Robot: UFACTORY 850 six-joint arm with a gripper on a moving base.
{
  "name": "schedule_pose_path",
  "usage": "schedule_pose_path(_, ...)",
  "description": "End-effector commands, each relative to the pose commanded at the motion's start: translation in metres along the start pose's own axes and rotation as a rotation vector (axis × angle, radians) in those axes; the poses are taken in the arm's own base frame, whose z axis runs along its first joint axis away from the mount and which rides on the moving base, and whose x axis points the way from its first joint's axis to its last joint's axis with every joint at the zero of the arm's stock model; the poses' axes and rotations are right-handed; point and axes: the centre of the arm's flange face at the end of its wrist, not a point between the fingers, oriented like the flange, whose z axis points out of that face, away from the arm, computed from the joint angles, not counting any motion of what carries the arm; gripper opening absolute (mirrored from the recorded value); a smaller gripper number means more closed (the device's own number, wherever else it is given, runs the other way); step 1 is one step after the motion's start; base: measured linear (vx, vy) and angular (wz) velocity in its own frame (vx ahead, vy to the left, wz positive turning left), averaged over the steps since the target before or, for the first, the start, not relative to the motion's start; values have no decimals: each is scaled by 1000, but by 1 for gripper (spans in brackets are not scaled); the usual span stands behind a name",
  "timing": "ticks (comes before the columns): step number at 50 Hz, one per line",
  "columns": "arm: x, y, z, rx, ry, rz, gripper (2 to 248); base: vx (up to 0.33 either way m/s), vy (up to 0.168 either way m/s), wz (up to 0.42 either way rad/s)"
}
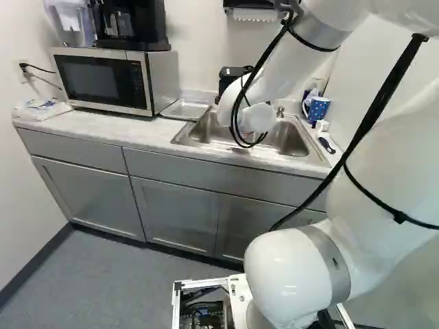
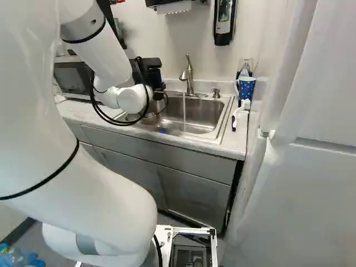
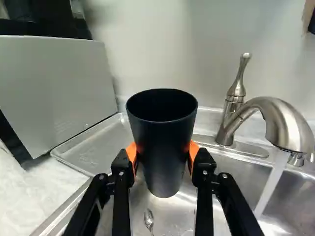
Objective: Rinse the cup and place it in the tray
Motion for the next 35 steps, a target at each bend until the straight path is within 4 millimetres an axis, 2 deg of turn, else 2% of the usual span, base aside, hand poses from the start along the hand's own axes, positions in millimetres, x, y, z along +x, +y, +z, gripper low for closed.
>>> schedule_pose_path(35,-33,20,11,-43,-58,7,120,0,0,0)
